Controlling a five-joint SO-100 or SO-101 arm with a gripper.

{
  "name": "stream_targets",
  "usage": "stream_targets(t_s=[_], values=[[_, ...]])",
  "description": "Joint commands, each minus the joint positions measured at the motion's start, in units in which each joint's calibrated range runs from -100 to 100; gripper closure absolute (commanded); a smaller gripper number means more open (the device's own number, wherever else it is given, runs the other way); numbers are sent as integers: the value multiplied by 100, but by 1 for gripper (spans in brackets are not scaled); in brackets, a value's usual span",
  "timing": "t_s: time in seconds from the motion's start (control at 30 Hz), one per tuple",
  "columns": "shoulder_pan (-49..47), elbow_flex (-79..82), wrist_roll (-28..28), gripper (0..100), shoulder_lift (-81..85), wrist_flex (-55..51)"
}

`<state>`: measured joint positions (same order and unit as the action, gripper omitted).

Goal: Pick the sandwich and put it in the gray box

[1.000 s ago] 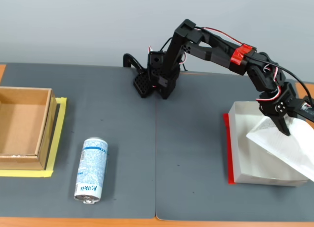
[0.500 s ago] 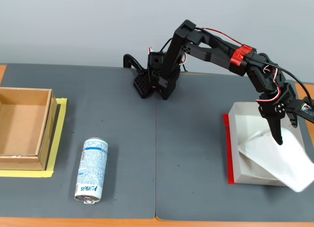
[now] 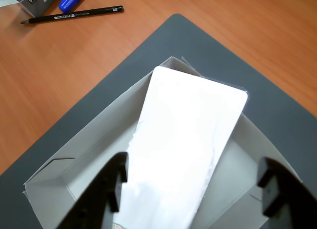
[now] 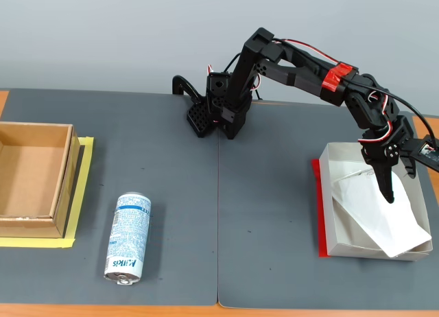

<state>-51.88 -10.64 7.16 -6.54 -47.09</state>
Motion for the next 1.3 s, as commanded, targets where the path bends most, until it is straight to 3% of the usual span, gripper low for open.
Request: stream_targets(t_s=[0.0,0.27,0.53,1.27], values=[[74,-315,1,74,294,-4],[529,10,-208,98,836,-4],[1402,951,-327,98,1888,-4],[3916,5555,-598,98,5915,83]])
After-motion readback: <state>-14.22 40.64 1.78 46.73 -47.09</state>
